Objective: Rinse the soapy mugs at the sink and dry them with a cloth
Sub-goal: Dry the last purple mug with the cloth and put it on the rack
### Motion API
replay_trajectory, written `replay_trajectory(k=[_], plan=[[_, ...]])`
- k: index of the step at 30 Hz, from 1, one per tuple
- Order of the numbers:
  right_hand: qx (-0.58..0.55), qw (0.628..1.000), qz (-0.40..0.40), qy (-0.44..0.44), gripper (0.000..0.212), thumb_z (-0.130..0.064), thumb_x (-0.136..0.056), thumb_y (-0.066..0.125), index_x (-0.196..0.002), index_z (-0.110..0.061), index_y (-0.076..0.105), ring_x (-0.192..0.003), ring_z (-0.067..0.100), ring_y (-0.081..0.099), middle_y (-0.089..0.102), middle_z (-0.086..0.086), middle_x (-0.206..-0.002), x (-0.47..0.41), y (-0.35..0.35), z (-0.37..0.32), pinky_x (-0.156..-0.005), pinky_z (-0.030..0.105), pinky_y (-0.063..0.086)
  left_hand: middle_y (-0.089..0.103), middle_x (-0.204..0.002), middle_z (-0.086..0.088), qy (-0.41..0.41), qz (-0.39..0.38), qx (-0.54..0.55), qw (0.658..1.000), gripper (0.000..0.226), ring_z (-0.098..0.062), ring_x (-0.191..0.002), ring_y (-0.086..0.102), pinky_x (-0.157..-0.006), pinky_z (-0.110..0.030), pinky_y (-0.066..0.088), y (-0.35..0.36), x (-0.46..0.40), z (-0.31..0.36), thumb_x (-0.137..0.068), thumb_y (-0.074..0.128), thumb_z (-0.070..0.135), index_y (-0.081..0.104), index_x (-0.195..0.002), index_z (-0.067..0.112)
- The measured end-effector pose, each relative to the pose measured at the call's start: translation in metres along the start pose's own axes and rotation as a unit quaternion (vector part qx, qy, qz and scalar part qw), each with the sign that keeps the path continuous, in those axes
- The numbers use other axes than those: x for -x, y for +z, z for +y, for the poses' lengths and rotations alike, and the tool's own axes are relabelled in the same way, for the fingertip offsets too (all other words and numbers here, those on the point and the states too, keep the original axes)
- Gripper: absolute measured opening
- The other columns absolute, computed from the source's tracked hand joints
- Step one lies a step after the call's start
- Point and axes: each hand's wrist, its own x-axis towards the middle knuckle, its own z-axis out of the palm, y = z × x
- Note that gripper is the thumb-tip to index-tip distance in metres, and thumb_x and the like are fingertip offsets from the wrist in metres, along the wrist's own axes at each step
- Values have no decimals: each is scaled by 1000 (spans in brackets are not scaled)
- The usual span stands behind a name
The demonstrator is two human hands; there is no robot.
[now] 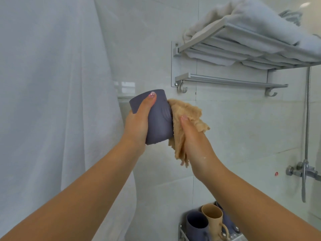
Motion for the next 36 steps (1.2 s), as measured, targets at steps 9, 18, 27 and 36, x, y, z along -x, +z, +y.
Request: replay_trajectory(k=[9,18,27,36], plan=[[-175,982,77,-10,48,-21,-97,33,-129,13,42,-65,43,44,37,47,-112,-22,-30,-25,-56,26,25,75,-90,0,-73,-158,79,981,51,-16,-78,72,-70,-34,60,-17,8,7,-68,53,58,69,-100,22],[136,983,27,-116,34,-43,-103,27,-85,-33,54,-75,1,56,58,-12,-84,-31,-12,-9,-60,18,40,76,-97,-1,-88,-192,-22,977,40,-14,-87,72,-75,-29,59,-2,14,1,-80,57,46,67,-106,18],[-129,988,-83,24,62,-54,-99,27,-115,-9,66,-103,30,66,70,18,-110,-27,-13,-23,-92,36,50,75,-81,-3,-83,-135,-13,987,29,-14,-68,72,-61,-28,60,-6,11,-3,-73,66,41,70,-91,19],[170,968,-6,-186,31,-9,-98,33,-101,-14,63,-84,20,64,67,8,-94,-38,-11,-4,-81,41,51,74,-87,-7,-60,-145,-20,987,38,-19,-71,71,-65,-34,59,-2,15,-6,-65,79,36,69,-96,16]])
